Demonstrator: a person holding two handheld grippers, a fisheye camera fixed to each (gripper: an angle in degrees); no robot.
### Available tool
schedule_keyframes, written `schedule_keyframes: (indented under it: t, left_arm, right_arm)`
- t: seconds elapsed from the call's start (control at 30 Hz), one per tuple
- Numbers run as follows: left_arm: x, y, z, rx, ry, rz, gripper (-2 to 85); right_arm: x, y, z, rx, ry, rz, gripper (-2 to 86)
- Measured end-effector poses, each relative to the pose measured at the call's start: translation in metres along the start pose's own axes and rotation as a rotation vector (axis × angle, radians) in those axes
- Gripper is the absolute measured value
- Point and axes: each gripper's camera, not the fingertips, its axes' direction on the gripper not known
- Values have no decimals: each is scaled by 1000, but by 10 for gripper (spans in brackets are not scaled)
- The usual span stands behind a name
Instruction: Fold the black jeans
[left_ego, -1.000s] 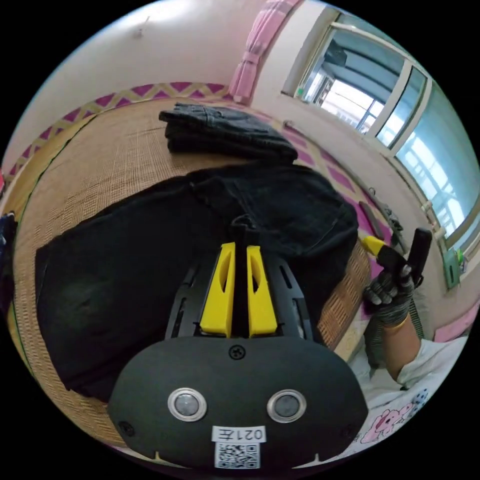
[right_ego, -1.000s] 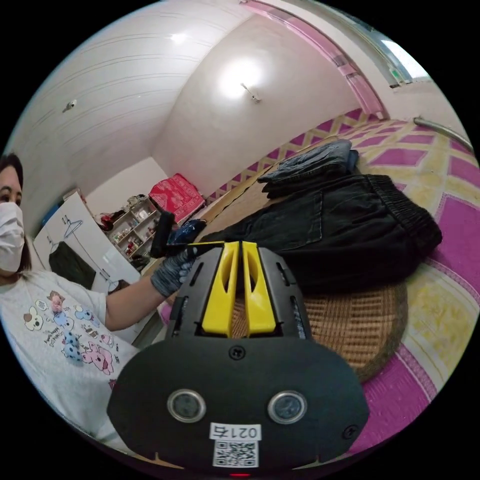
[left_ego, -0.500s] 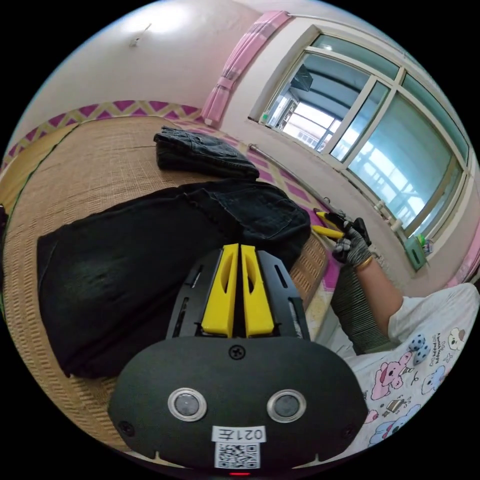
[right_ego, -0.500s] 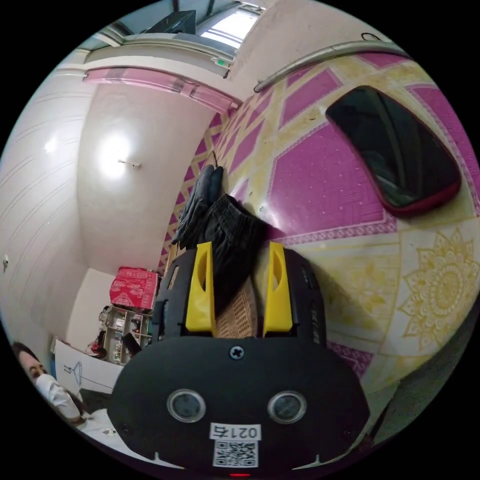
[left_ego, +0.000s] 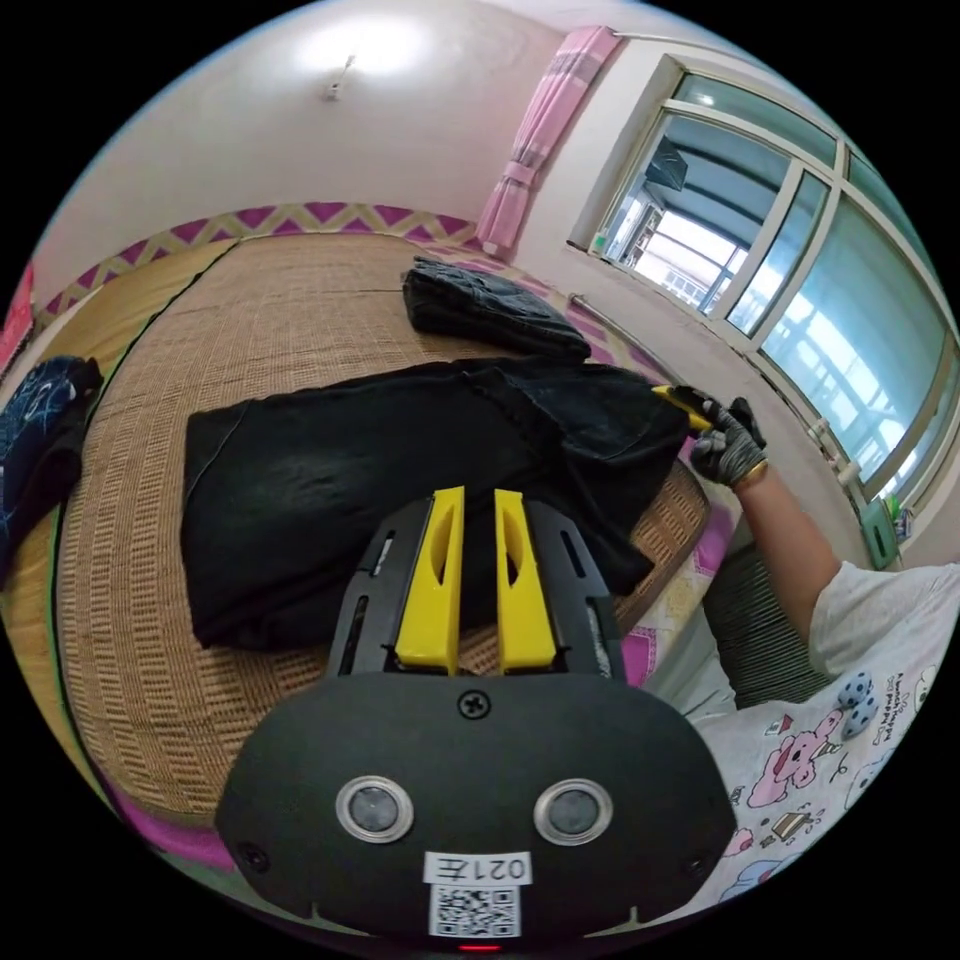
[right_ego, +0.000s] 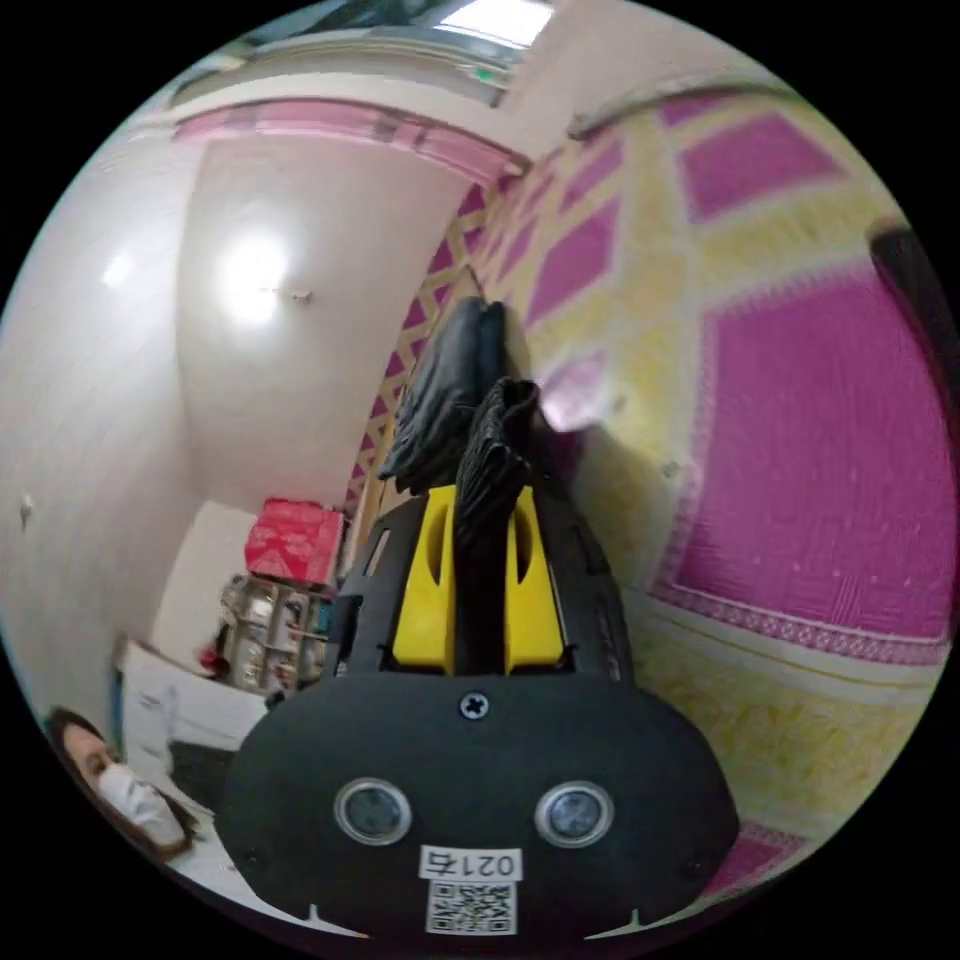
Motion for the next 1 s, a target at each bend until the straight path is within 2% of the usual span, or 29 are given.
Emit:
schedule_keyframes:
  t: [0.13,0.2,0.23,0.3,0.4,0.53,0.6,0.73,0.8,0.9,0.93,1.0]
  left_arm:
    - [-40,14,-30,5,-23,-20,34]
    - [-60,21,-46,18,-23,-40,29]
    - [-74,26,-57,29,-24,-55,25]
    - [-94,35,-74,44,-31,-83,18]
    - [-129,52,-104,57,-49,-131,3]
    - [-175,78,-139,49,-73,-191,-7]
    - [-192,88,-153,43,-68,-210,-8]
    - [-222,101,-190,54,-110,-216,-4]
    - [-230,98,-204,73,-113,-208,0]
    - [-240,82,-229,138,-95,-193,4]
    - [-243,72,-238,168,-96,-188,3]
    - [-249,53,-248,209,-75,-182,0]
  right_arm:
    - [-146,29,20,-14,84,-352,77]
    - [-250,72,59,-47,142,-607,77]
    - [-275,85,73,-60,158,-668,77]
    - [-359,151,143,-130,200,-894,78]
    - [-418,242,253,-261,223,-1081,80]
    - [-413,355,393,-406,233,-1185,92]
    - [-381,411,470,-582,344,-1210,111]
    - [-373,403,447,-497,175,-1078,109]
    - [-372,384,423,-476,54,-1016,71]
    - [-359,380,430,-449,134,-1029,9]
    - [-354,383,441,-475,176,-1031,4]
    - [-334,417,490,-717,207,-1089,-3]
